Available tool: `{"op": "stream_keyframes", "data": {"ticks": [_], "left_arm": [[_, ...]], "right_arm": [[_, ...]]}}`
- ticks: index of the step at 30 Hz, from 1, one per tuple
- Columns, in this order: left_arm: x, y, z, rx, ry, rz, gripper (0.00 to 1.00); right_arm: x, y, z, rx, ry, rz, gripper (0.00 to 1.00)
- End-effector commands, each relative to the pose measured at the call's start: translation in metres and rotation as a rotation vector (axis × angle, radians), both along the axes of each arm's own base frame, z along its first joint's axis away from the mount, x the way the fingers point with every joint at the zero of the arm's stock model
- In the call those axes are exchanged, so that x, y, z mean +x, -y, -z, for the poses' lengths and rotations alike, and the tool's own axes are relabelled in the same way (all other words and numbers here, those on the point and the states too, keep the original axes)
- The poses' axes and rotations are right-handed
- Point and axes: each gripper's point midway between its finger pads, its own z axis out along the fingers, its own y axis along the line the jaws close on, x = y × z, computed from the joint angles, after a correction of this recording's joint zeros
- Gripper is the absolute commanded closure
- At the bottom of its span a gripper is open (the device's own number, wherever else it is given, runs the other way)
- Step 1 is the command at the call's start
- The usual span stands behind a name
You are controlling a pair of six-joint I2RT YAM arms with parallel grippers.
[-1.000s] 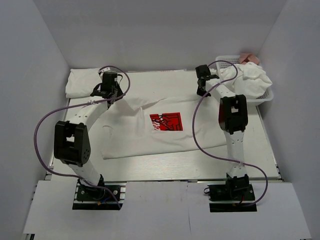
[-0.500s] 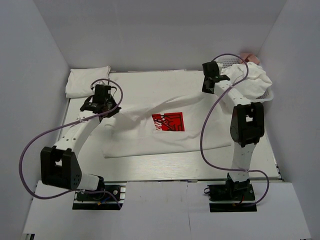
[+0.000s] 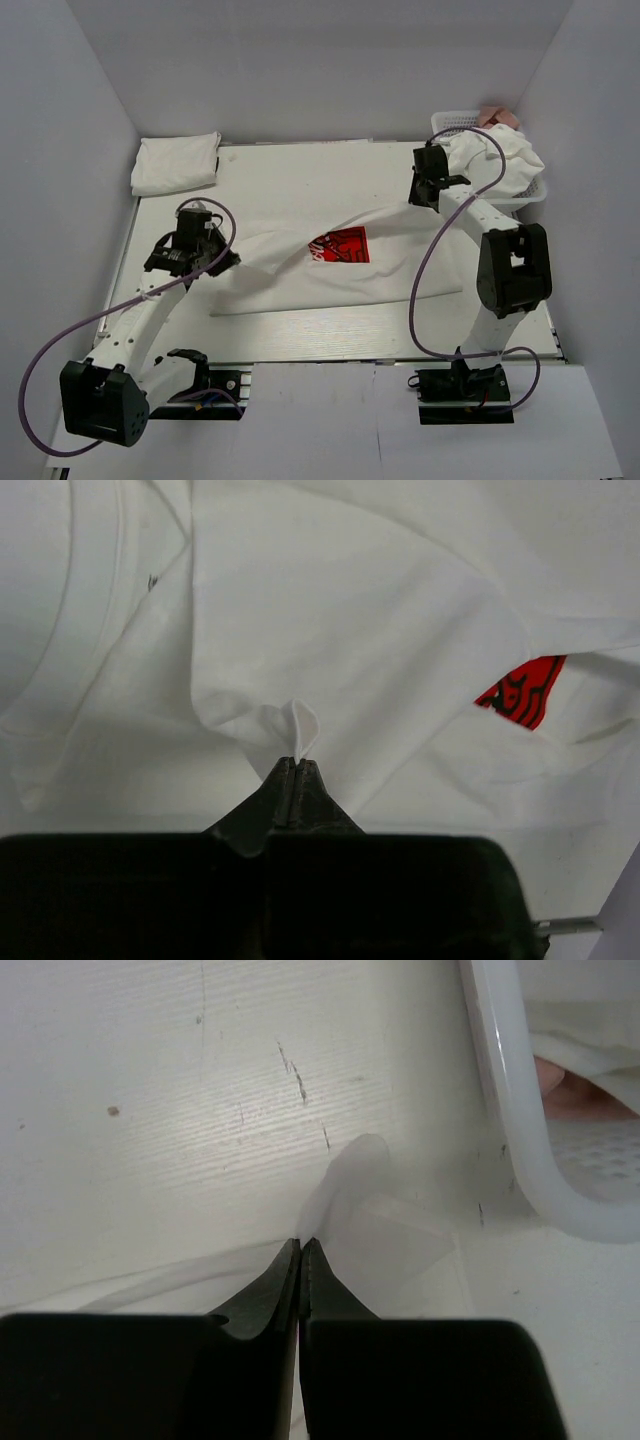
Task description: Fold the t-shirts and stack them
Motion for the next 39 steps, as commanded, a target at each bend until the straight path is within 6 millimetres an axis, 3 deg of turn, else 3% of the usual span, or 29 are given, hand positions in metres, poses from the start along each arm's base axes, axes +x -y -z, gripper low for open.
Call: {"op": "stream_keyframes", "data": {"ticks": [1,3,5,6,8,9,12,13,14,16,17,19,20,21,24,26,28,30,31,33,34,35,37,38,39], "left_arm": [[-0.028,0.01,0.015,-0.062,-0.092,0.033,1.0],[-0.04,0.009,0.032,-0.067,-0.136,0.03,1.0],[-0.051,0.008,0.049,-0.065,-0.184,0.034,1.0],[-0.051,0.008,0.049,-0.065,-0.184,0.034,0.96],[-0.06,0.014,0.061,-0.086,-0.257,0.056,0.9],[-0.061,0.016,0.063,-0.09,-0.266,0.074,0.77],[-0.068,0.018,0.071,-0.097,-0.297,0.093,0.44],[-0.068,0.018,0.071,-0.092,-0.295,0.1,0.17],[-0.062,0.019,0.064,-0.091,-0.266,0.109,0.01],[-0.054,0.021,0.06,-0.093,-0.249,0.111,0.01],[-0.046,0.02,0.052,-0.086,-0.216,0.114,0.01],[-0.027,0.024,0.045,-0.093,-0.167,0.118,0.01],[-0.02,0.026,0.042,-0.096,-0.147,0.119,0.01],[-0.015,0.027,0.043,-0.097,-0.136,0.119,0.01],[0.015,0.033,0.04,-0.099,-0.083,0.129,0.01],[0.033,0.036,0.039,-0.095,-0.058,0.139,0.01],[0.051,0.038,0.053,-0.074,-0.096,0.141,0.01],[0.069,0.039,0.057,-0.049,-0.104,0.154,0.01],[0.072,0.04,0.077,-0.042,-0.162,0.152,0.01],[0.082,0.042,0.089,-0.038,-0.188,0.151,0.01],[0.088,0.045,0.091,-0.046,-0.194,0.157,0.01],[0.086,0.045,0.107,-0.039,-0.247,0.155,0.01],[0.084,0.044,0.12,-0.034,-0.287,0.154,0.01],[0.081,0.044,0.13,-0.03,-0.314,0.152,0.01],[0.082,0.039,0.133,-0.031,-0.323,0.14,0.01]], "right_arm": [[-0.002,0.0,-0.028,0.033,0.103,-0.002,1.0],[-0.015,0.001,-0.016,0.044,0.08,0.014,1.0],[-0.021,0.002,-0.018,0.061,0.108,0.021,1.0],[-0.029,0.004,-0.009,0.067,0.093,0.025,1.0],[-0.035,0.004,-0.011,0.087,0.107,0.05,1.0],[-0.048,0.009,0.006,0.072,0.069,0.065,1.0],[-0.069,0.017,0.025,0.084,0.057,0.106,1.0],[-0.067,0.016,0.021,0.096,0.093,0.108,1.0],[-0.074,0.021,0.032,0.097,0.088,0.136,0.99],[-0.084,0.026,0.042,0.103,0.077,0.181,0.86],[-0.086,0.032,0.04,0.084,0.087,0.204,0.86],[-0.09,0.037,0.035,0.076,0.092,0.24,0.77],[-0.091,0.047,0.029,0.049,0.116,0.292,0.69],[-0.091,0.051,0.018,0.062,0.15,0.324,0.54],[-0.098,0.071,0.0,0.016,0.2,0.415,0.42],[-0.104,0.076,-0.006,-0.001,0.208,0.43,0.29],[-0.103,0.076,-0.018,0.009,0.243,0.426,0.12],[-0.099,0.061,-0.018,0.02,0.224,0.3,0.1],[-0.087,0.052,-0.031,0.038,0.284,0.231,0.1],[-0.08,0.03,-0.033,0.09,0.294,0.115,0.1],[-0.075,0.021,-0.025,0.114,0.273,0.075,0.1],[-0.066,0.015,-0.036,0.128,0.281,0.062,0.1],[-0.068,0.021,-0.016,0.066,0.171,0.102,0.1],[-0.067,0.026,0.004,0.022,0.102,0.14,0.1],[-0.063,0.025,0.005,0.02,0.099,0.139,0.1]]}}
